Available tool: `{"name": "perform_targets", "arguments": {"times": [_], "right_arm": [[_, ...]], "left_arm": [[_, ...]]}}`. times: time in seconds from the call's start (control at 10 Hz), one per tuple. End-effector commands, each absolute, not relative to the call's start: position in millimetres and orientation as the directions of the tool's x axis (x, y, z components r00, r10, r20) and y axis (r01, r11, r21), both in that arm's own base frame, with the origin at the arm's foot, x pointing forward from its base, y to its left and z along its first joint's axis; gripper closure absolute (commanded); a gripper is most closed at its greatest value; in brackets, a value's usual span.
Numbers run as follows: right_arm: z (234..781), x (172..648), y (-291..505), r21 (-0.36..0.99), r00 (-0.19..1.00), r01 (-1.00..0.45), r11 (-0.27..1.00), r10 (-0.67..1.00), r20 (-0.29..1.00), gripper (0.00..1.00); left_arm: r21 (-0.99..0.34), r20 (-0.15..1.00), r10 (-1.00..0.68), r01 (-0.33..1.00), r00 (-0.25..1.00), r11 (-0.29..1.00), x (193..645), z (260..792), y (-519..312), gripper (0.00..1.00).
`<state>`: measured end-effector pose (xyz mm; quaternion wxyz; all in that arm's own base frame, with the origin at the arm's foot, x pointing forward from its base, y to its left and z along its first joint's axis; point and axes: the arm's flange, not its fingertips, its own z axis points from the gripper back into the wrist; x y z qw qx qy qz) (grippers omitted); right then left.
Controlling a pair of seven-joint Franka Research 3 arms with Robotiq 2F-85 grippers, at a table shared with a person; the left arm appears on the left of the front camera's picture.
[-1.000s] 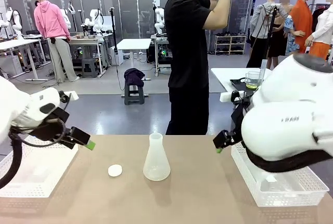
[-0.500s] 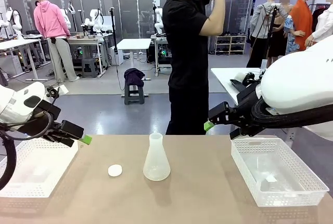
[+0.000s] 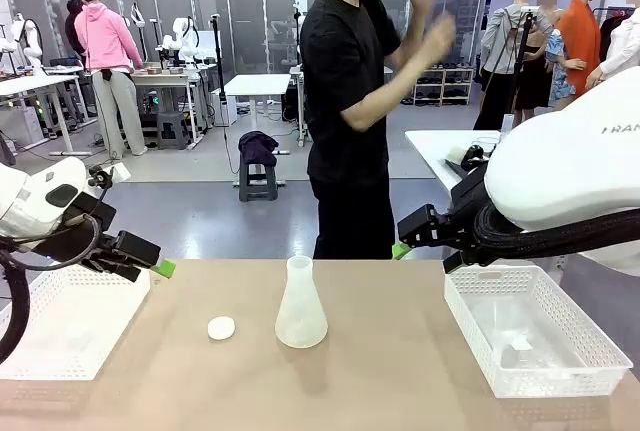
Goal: Prepare the solutions needed for the experiment.
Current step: Pick up the Plastic Funnel and insert it into the Big flask.
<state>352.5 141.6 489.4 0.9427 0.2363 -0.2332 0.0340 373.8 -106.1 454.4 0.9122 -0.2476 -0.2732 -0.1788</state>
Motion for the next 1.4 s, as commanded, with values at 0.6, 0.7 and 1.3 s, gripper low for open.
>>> {"name": "perform_targets", "arguments": {"times": [0.6, 0.7, 1.3], "right_arm": [[496.3, 333.0, 98.9, 0.921, 0.934, 0.003, 0.390, -0.331, 0.137, 0.00], [492.2, 332.9, 99.5, 0.947, 0.944, 0.026, 0.320, -0.321, 0.083, 0.00], [494.7, 354.2, 103.3, 0.979, 0.944, 0.066, 0.191, -0.331, 0.001, 0.00]], "left_arm": [[-0.923, 0.356, 0.316, 0.278, 0.879, 0.267, 345.0, 467.6, -65.0, 0.00], [-0.942, 0.332, 0.332, 0.291, 0.883, 0.167, 345.3, 465.8, -63.9, 0.00], [-0.972, 0.233, 0.238, 0.220, 0.943, 0.081, 340.1, 461.0, -80.4, 0.00]]}}
